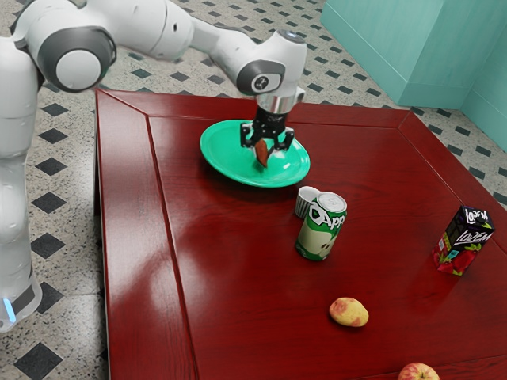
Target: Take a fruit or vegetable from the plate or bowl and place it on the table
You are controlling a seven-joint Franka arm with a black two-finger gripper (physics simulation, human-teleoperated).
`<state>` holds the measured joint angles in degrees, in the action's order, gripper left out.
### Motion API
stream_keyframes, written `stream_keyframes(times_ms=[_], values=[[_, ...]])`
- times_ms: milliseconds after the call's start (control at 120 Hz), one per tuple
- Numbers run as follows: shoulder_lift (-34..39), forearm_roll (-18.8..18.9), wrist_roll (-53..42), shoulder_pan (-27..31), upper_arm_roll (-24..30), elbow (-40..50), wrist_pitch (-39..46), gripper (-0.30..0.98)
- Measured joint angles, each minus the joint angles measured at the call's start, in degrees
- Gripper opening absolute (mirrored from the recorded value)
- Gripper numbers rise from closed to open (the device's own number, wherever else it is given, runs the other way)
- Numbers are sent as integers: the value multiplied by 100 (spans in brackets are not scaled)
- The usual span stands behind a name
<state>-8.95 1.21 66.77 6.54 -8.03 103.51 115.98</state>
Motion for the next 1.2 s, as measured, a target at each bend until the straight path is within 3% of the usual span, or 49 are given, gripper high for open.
stream_keyframes(times_ms=[250, 500, 775, 1033, 1200], values=[[-52, 42, -64, -229, 354, -777, -243, 17], [-350, 144, -189, -325, 155, -1635, -606, 17], [-2322, 267, -580, 32, 83, -4549, -1275, 16], [-3067, 250, -993, 2, 282, -5606, -1537, 16], [-3137, 234, -1290, -1, 289, -5699, -1422, 51]])
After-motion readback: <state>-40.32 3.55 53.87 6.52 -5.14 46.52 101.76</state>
